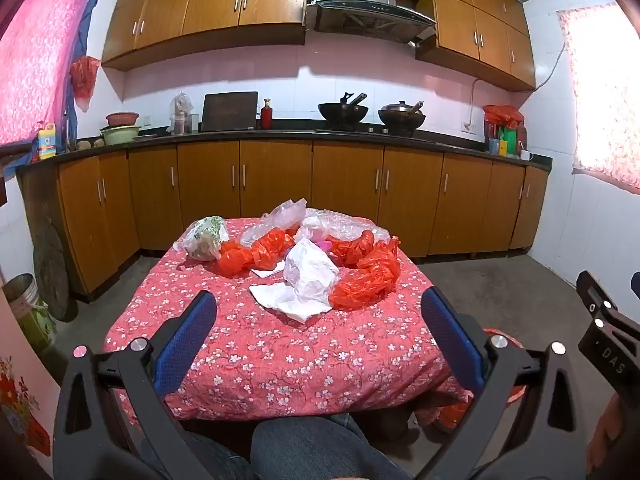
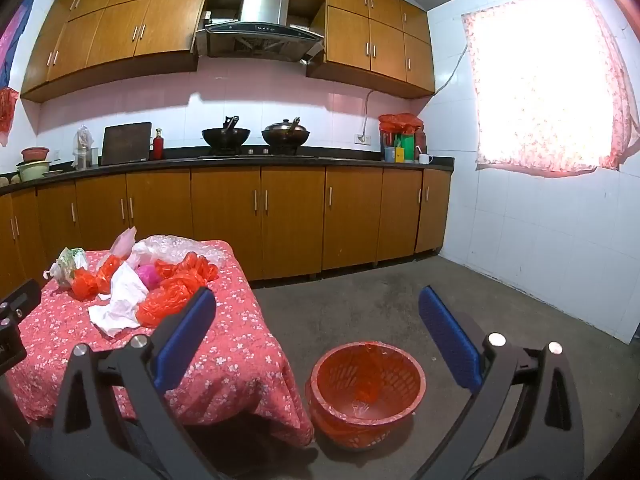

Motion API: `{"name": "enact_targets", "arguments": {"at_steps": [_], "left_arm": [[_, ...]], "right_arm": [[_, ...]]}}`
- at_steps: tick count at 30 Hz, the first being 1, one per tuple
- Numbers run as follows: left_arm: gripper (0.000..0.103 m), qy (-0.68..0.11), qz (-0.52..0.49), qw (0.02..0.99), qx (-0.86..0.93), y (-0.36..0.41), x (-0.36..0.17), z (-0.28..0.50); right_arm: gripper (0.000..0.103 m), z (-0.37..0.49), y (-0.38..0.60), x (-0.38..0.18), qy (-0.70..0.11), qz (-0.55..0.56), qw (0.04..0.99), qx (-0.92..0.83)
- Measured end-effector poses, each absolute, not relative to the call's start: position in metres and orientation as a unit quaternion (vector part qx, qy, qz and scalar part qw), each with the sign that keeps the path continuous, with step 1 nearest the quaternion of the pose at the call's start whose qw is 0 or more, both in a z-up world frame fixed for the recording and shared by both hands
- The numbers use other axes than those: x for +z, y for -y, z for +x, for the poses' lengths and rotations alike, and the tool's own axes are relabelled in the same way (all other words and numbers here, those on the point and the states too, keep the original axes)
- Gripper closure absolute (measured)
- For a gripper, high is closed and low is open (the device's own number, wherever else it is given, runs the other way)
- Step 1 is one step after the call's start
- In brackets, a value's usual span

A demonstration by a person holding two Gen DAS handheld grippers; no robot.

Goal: Collect trash

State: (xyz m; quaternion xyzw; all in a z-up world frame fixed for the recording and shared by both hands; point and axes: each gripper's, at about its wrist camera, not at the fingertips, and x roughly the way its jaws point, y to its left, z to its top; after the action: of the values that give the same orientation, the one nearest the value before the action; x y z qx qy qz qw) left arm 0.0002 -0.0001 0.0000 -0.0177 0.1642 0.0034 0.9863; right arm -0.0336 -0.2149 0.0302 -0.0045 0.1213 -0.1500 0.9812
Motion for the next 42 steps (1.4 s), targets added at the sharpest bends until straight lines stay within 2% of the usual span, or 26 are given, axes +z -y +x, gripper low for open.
{"name": "enact_targets", "arguments": {"at_steps": [42], "left_arm": [[0.002, -0.164, -0.017, 0.986, 0.003, 0.0004, -0.0001, 0.0001]], "right_arm": [[0.004, -0.0353, 0.2172, 0.0313, -0.125, -0.003, 0.981, -0.150]]}}
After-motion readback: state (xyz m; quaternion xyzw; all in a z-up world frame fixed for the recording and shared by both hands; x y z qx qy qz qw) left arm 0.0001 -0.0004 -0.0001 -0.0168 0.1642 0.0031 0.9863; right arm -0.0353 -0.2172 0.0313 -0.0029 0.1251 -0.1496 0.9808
